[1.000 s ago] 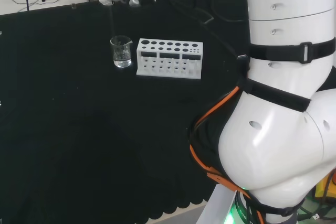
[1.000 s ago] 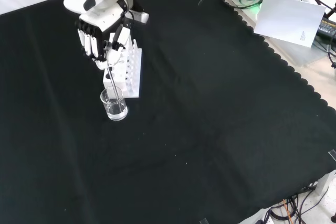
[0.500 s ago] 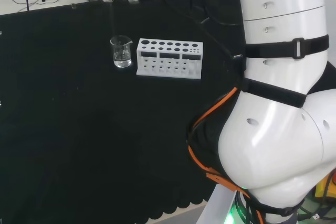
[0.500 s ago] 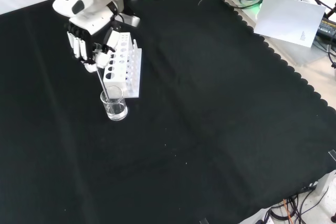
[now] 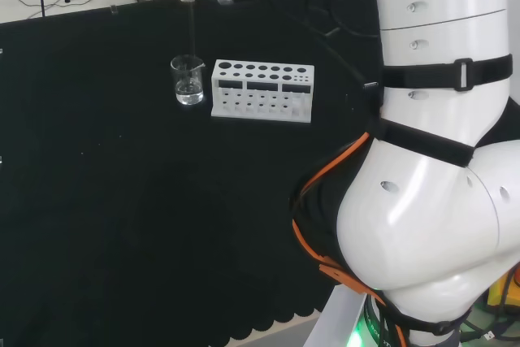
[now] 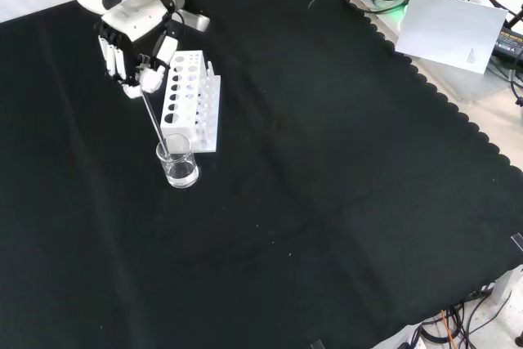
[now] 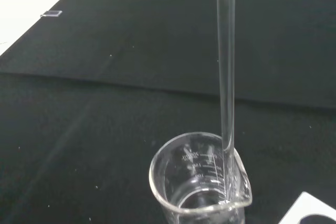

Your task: Stir in the beaker to the left of the white test tube rack with the glass rod.

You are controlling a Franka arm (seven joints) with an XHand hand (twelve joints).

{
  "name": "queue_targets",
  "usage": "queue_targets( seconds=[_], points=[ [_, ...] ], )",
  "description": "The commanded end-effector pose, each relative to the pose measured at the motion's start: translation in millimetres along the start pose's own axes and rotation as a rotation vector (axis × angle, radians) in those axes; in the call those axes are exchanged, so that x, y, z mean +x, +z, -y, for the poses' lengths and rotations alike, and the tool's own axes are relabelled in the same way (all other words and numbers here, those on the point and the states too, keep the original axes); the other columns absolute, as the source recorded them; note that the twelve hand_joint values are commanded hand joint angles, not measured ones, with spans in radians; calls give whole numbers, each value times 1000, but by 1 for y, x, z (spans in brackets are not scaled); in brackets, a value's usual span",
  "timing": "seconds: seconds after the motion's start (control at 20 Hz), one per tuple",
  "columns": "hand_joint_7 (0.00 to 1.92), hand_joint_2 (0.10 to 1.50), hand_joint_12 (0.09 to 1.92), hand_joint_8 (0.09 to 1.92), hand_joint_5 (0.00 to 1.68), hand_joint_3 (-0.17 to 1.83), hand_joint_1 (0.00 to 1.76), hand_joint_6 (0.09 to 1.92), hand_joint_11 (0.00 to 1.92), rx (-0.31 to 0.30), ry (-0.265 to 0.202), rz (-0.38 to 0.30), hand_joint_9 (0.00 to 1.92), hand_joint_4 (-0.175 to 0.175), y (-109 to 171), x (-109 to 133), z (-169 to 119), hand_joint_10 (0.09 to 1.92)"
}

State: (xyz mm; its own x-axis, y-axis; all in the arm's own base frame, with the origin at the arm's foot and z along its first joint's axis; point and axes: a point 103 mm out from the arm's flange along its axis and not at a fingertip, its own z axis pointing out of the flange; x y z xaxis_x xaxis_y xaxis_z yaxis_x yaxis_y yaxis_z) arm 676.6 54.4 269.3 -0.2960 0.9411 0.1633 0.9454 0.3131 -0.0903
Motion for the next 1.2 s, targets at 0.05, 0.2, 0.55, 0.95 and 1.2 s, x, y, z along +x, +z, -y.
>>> queue_targets(
  seconds=[0.05,0.2,0.55,0.95,1.2],
  points=[
    [1217,1099,818,945,1335,-175,1310,87,1306,7,-9,8,1723,-175,1,11,16,686],
    [1217,1099,818,945,1336,-175,1310,87,1306,10,-33,12,1723,-175,2,28,15,687],
    [1217,1099,818,946,1336,-175,1310,87,1307,9,-73,5,1723,-175,6,50,2,688],
    [1217,1099,818,946,1337,-175,1310,87,1307,6,-46,-5,1722,-175,7,27,-5,688],
    [1217,1099,819,946,1337,-175,1310,87,1307,2,-12,-4,1723,-175,5,8,2,689]
  ],
)
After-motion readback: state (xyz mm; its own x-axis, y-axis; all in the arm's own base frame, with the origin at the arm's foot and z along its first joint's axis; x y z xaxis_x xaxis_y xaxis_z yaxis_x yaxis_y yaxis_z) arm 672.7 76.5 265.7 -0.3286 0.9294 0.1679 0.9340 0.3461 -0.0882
